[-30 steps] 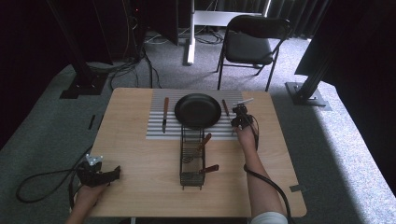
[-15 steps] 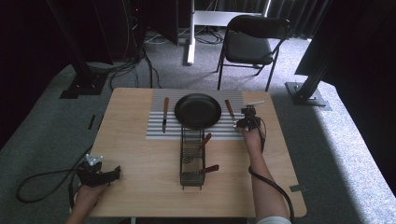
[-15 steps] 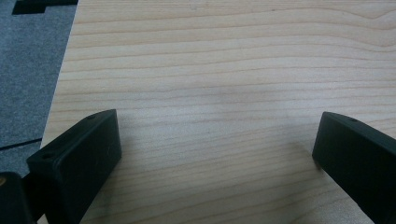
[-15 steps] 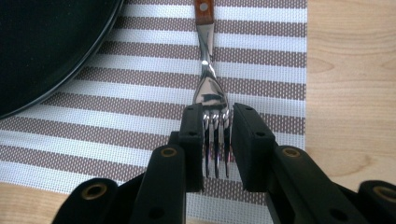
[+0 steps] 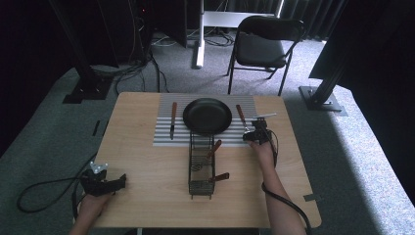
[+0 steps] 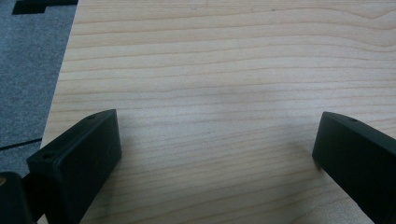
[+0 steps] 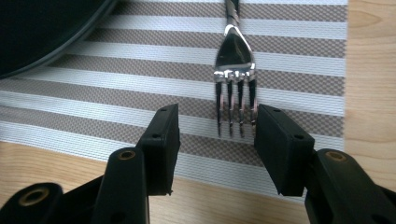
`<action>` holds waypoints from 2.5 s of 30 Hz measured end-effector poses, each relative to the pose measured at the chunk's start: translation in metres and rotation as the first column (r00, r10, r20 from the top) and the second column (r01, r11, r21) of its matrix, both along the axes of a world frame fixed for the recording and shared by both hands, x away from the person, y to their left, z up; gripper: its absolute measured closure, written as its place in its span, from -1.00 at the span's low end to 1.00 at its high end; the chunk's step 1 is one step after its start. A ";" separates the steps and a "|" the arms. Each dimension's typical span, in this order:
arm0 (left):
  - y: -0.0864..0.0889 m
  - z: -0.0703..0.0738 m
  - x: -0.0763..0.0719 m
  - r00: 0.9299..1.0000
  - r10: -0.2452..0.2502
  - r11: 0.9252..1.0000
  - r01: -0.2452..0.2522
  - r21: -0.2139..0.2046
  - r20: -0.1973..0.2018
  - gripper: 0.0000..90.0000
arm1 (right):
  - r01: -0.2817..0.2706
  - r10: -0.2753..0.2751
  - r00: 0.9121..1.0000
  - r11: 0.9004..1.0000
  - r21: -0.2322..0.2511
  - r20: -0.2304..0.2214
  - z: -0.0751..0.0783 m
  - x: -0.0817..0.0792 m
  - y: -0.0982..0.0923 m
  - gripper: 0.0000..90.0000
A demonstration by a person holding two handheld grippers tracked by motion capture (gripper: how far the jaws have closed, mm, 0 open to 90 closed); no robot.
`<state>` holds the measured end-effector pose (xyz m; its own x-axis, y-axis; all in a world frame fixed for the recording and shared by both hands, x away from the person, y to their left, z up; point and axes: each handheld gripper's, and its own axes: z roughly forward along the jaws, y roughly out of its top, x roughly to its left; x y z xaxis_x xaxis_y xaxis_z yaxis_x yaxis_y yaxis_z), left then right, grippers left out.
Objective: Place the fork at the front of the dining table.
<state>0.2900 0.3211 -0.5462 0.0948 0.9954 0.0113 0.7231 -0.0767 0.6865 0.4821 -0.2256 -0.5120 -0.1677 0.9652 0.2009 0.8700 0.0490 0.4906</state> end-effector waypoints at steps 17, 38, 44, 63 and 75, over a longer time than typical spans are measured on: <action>0.000 0.000 0.000 1.000 0.000 1.000 0.000 0.000 0.000 -0.98 | -0.052 0.047 0.997 0.996 0.072 0.069 0.001 -0.011 0.006 -0.49; 0.000 0.000 0.000 1.000 0.000 1.000 0.000 0.000 0.000 -0.98 | -0.106 0.087 0.960 0.993 0.055 0.268 -0.001 -0.072 -0.017 -0.70; 0.000 0.000 0.000 1.000 0.000 1.000 0.000 0.000 0.000 -0.98 | -0.127 0.112 0.959 0.991 0.040 0.262 -0.003 -0.089 -0.024 -0.71; 0.000 0.000 0.000 1.000 0.000 1.000 0.000 0.000 0.000 -0.98 | -0.114 0.111 0.945 0.993 -0.007 0.309 -0.024 -0.144 -0.057 -0.71; 0.000 0.000 0.000 1.000 0.000 1.000 0.000 -0.001 -0.002 -0.98 | -0.117 0.125 0.932 0.992 -0.043 0.340 -0.027 -0.177 -0.076 -0.71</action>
